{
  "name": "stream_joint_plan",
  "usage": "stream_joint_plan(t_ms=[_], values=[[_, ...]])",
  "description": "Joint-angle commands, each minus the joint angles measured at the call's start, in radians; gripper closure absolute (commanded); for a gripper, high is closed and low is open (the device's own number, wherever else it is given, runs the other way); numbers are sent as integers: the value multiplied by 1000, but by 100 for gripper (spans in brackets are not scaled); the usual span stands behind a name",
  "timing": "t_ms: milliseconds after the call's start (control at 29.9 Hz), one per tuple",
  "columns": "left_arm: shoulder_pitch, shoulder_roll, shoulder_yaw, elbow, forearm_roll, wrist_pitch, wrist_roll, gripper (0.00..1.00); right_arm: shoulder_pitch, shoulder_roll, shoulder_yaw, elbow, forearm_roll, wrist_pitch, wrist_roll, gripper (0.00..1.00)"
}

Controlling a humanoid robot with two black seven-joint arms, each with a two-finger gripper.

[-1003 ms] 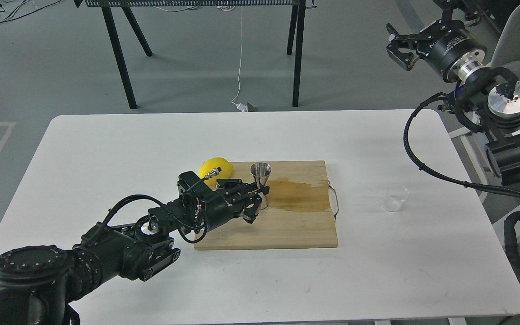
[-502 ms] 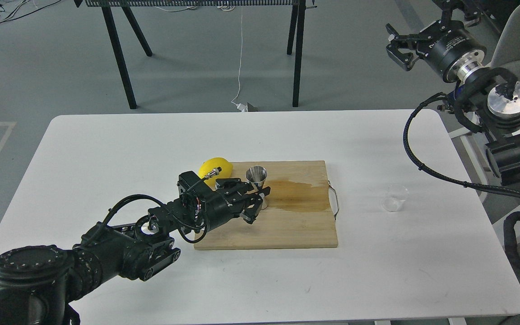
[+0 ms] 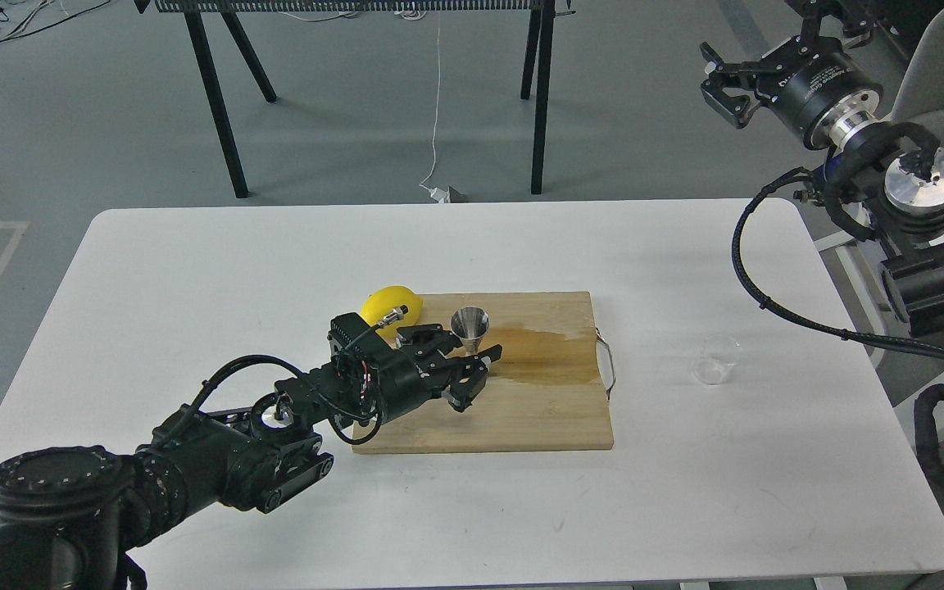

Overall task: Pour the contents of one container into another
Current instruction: 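Open the left hand and release the jigger upright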

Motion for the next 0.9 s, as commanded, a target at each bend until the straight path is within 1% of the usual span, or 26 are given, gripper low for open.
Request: stream_joint_plan(t_ms=[0,67,334,869], values=[[0,0,-1,0,-2,0,0,46,-2,0,0,3,0,0,-2,1],[-1,0,-1,0,0,0,0,43,-3,0,0,4,0,0,-2,1],[-1,0,-1,0,-2,0,0,40,-5,0,0,4,0,2,0,1],[11,12,1,0,-2,0,0,39,-5,0,0,3,0,5,0,1]])
